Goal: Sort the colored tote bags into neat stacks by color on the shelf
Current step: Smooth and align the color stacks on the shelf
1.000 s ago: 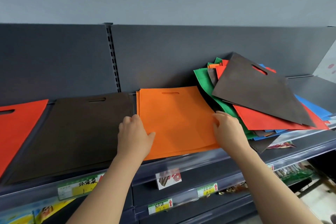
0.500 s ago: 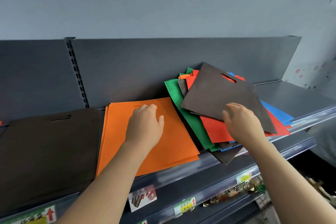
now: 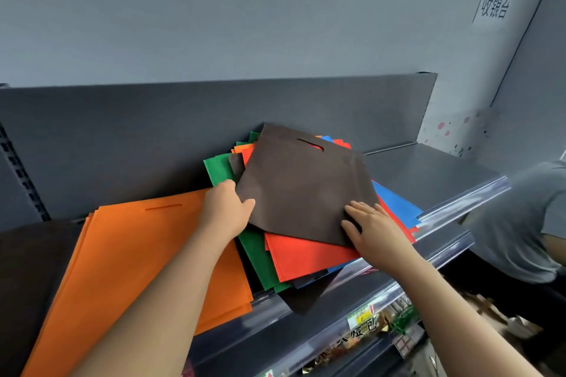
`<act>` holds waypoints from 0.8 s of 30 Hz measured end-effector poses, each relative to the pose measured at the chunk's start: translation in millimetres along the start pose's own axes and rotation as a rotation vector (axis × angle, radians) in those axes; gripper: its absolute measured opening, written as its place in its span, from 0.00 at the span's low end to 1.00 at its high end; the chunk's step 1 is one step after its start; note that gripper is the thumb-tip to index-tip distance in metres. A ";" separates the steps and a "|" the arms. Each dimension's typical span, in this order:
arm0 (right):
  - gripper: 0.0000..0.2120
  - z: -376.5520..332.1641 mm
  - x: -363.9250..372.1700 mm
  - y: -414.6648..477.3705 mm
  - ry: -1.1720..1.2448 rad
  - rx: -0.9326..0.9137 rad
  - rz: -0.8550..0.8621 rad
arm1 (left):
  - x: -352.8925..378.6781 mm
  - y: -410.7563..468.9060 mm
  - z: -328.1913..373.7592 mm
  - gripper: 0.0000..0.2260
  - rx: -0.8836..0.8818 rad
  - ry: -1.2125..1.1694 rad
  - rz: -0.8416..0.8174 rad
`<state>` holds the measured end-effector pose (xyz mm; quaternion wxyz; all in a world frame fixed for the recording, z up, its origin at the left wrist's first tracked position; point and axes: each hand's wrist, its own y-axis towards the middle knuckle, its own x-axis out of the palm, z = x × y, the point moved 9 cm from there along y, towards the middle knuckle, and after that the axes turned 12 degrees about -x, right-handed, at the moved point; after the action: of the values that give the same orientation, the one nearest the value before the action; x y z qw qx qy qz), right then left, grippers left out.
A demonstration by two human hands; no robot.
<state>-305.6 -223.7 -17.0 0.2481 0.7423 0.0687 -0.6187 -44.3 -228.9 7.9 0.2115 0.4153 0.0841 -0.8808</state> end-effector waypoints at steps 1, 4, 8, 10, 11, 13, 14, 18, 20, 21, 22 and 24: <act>0.17 -3.5 -0.6 0.2 0.034 -0.038 -0.007 | -2.2 -1.9 0.0 0.20 -0.002 -0.028 0.016; 0.17 0.6 -1.1 1.0 0.145 -0.063 0.025 | -5.3 -10.2 -0.9 0.11 0.005 -0.105 0.012; 0.09 28.7 -9.5 -2.3 0.064 0.089 0.099 | 2.8 -15.5 -5.4 0.05 -0.019 -0.189 -0.085; 0.10 30.7 -6.0 -4.1 0.025 0.093 0.057 | 8.2 -17.0 -4.6 0.06 -0.024 -0.215 -0.110; 0.09 29.9 -4.4 -3.8 0.018 0.072 0.054 | 9.4 -17.5 -3.9 0.06 -0.025 -0.218 -0.103; 0.07 26.9 -3.3 -3.8 0.040 0.032 0.062 | 8.2 -18.6 -1.7 0.09 -0.021 -0.213 -0.057; 0.07 25.8 -3.6 -3.8 0.061 0.015 0.071 | 6.2 -19.2 -1.1 0.11 -0.023 -0.215 -0.030; 0.07 28.1 -12.5 -6.7 0.130 0.042 0.131 | 5.1 -21.7 2.4 0.06 -0.007 -0.193 -0.036; 0.09 34.2 -16.3 -8.3 0.134 0.096 0.150 | 4.6 -24.1 4.5 0.02 0.012 -0.186 -0.054; 0.10 36.6 -17.1 -8.5 0.136 0.111 0.157 | 4.6 -25.5 6.1 0.03 0.023 -0.179 -0.060; 0.11 37.8 -17.8 -8.7 0.147 0.122 0.157 | 6.3 -26.9 8.1 0.04 0.039 -0.180 -0.076; 0.11 38.7 -17.1 -8.3 0.173 0.140 0.132 | 10.9 -29.4 12.1 0.09 0.069 -0.219 -0.105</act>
<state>-347.1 -230.6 -7.4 0.2289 0.8114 -0.0027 -0.5379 -71.9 -209.8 6.5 0.1586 0.3185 0.0515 -0.9331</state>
